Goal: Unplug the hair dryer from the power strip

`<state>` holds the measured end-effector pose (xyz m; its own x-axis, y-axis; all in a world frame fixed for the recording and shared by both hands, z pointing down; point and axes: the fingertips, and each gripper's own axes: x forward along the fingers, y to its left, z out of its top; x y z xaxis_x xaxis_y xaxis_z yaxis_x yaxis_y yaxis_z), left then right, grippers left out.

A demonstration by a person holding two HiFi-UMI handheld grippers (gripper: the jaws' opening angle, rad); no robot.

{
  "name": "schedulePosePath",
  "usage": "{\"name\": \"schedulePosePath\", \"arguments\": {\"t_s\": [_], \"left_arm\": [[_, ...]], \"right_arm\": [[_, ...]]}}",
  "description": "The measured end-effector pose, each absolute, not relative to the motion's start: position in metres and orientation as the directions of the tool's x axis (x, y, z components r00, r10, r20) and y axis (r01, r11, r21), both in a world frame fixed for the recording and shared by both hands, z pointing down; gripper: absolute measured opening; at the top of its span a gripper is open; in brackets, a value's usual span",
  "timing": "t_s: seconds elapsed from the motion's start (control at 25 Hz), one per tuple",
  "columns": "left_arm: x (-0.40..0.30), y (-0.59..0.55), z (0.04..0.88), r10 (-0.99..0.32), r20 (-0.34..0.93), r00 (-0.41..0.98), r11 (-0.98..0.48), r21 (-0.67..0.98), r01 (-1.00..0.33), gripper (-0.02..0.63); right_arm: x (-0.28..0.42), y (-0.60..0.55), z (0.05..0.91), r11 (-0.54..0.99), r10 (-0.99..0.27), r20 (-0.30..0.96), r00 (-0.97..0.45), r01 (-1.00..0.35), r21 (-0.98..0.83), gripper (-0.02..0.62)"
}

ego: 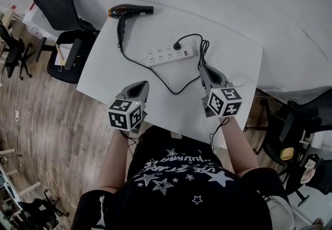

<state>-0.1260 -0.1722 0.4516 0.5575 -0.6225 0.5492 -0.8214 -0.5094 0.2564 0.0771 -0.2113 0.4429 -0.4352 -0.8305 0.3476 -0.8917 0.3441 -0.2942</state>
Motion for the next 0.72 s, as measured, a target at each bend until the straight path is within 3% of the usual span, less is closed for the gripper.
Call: {"name": "schedulePosePath", "arguments": {"t_s": [0.4,0.72], "left_arm": [[-0.129,-0.236,0.470,-0.557,0.549,0.623,-0.586,0.272,-0.764,0.008],[-0.119,-0.269,0.492,-0.502,0.564,0.656,-0.633,0.277,-0.723,0.008]], "right_arm": [[0.077,-0.239,0.448,0.245,-0.859,0.388,-0.335,-0.933,-0.262,0.009],[0.061,-0.254,0.466,0.261,-0.823,0.452,-0.343,-0.936,-0.234,0.009]]}}
